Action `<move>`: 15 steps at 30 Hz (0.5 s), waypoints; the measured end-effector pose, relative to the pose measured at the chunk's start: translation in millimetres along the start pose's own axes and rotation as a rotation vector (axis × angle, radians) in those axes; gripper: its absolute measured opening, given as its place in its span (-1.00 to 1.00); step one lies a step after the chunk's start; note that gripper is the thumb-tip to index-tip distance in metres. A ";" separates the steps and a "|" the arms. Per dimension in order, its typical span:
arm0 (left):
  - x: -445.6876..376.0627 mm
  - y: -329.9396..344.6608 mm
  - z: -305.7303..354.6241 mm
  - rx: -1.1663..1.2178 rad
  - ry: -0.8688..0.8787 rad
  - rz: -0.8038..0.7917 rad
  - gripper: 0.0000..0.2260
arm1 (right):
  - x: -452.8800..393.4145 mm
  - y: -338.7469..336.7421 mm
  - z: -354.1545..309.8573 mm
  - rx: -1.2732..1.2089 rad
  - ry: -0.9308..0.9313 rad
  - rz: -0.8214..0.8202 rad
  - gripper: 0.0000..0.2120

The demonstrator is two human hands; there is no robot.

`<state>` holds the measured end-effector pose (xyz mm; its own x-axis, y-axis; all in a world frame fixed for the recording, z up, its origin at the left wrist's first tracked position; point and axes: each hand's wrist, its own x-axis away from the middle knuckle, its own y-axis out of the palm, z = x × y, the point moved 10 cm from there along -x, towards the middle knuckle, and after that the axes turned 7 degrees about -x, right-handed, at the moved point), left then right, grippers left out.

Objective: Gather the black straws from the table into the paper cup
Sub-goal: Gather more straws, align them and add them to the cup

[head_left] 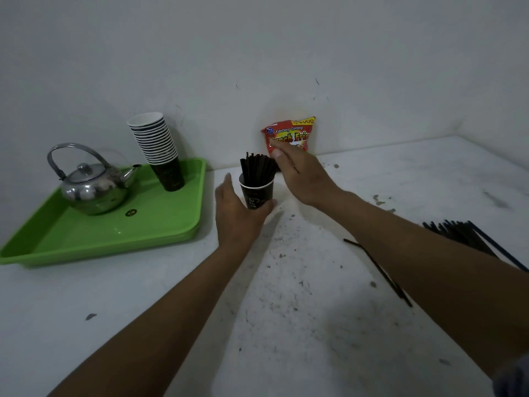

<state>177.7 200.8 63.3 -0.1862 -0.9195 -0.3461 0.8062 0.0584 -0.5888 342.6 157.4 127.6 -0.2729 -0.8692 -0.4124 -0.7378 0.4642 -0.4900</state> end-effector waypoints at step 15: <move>98.9 30.0 90.0 -0.338 0.476 -0.156 -0.35 | 125.1 -88.5 46.2 0.329 0.197 0.065 -0.43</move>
<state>234.0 76.6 77.1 -0.5817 -0.6566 -0.4801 0.5406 0.1290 -0.8313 402.3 15.4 83.9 -0.4499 -0.8372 -0.3111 -0.4862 0.5217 -0.7010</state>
